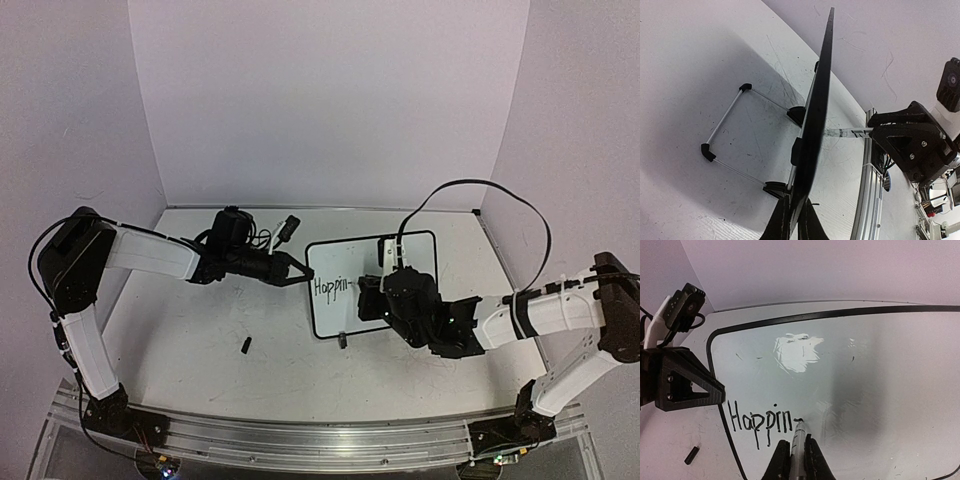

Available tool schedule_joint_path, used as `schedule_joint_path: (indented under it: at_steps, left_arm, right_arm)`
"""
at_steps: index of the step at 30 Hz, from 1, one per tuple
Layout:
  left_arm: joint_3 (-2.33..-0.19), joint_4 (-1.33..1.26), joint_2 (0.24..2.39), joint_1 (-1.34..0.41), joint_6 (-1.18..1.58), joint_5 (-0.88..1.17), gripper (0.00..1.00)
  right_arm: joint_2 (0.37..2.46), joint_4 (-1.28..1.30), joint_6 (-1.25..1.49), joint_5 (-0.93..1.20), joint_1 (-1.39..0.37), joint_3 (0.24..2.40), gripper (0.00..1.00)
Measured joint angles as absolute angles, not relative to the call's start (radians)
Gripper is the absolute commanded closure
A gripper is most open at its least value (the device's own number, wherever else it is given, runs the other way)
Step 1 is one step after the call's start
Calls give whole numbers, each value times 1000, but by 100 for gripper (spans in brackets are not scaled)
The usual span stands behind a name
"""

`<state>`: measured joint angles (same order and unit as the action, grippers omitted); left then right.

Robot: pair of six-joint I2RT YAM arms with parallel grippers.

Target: Write a sentence on the whiteboard

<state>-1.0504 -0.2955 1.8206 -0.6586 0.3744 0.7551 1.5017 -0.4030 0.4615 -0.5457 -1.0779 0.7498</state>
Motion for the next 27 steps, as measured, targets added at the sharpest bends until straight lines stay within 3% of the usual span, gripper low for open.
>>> schedule_joint_path:
  at_steps: [27]
  left_arm:
    - [-1050, -295, 1820, -659, 374, 756, 100]
  right_arm:
    - [1502, -421, 420, -560, -1077, 757, 100]
